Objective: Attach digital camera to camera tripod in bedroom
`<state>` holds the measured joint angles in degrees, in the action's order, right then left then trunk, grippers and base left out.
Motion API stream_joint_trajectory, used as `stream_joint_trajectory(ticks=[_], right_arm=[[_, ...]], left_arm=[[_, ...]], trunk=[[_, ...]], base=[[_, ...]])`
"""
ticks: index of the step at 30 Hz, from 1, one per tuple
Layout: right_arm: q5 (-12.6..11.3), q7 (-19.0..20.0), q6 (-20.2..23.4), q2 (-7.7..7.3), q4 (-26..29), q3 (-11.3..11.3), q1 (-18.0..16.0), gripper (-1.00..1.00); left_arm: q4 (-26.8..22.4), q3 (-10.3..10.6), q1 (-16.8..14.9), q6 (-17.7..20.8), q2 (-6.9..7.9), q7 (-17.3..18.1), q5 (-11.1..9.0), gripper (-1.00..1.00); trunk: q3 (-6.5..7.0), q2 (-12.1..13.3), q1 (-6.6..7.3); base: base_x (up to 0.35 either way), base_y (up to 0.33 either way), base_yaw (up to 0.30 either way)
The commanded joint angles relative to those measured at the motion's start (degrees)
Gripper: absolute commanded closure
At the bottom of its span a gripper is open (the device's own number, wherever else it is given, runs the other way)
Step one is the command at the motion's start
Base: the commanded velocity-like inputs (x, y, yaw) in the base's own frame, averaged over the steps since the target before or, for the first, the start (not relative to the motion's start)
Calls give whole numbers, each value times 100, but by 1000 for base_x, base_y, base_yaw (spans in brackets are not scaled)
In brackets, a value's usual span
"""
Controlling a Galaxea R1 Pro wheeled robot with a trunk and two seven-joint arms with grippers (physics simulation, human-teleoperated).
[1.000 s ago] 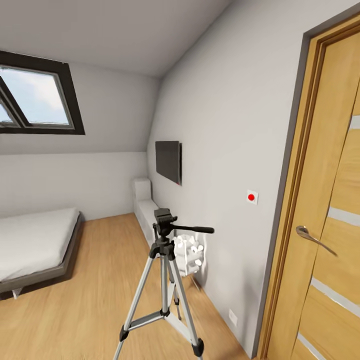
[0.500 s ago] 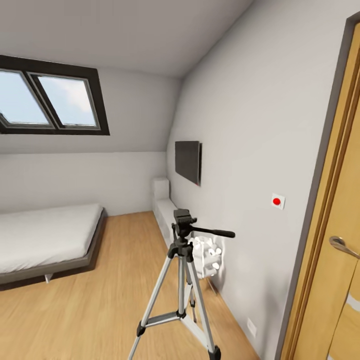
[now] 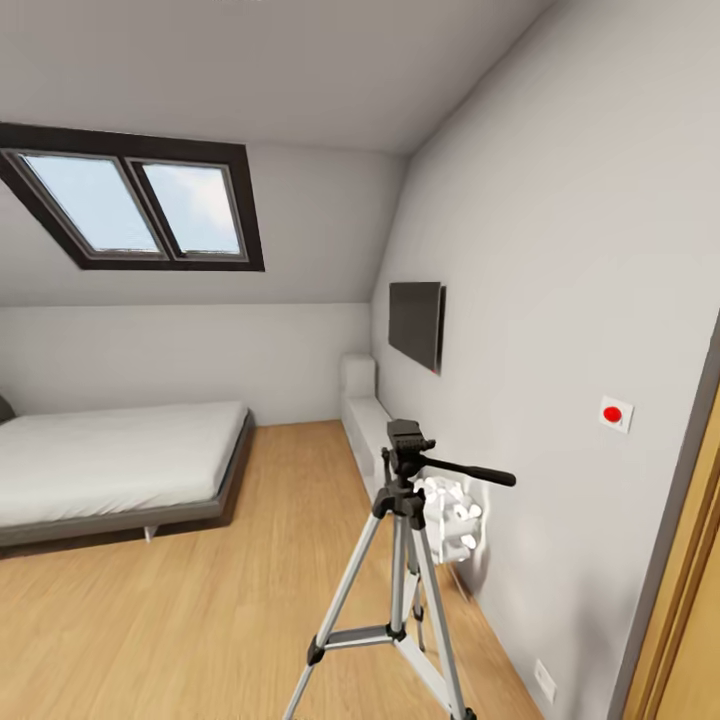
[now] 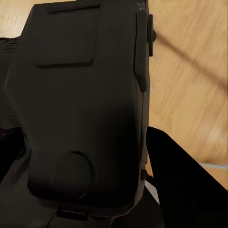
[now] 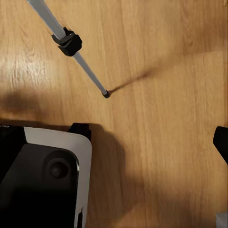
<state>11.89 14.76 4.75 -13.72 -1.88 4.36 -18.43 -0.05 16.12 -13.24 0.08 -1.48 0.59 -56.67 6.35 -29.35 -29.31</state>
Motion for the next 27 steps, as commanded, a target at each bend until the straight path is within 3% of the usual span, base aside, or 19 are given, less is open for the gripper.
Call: stream_joint_trajectory(ticks=[1,11,27], right_arm=[[50,15,14,-2,-6,47,-3,-100],[50,14,35,-8,-9,47,-3,-100],[41,9,-7,-50,-14,56,-3,-100]], left_arm=[[5,49,-3,1,-3,12,-46,100],[5,49,-3,3,-9,12,-45,100],[5,49,-3,1,-25,12,-23,100]], trunk=[[-2,-4,-2],[-2,-4,-2],[-2,-4,-2]], base=[[0,0,269],[0,0,234],[-18,-31,12]])
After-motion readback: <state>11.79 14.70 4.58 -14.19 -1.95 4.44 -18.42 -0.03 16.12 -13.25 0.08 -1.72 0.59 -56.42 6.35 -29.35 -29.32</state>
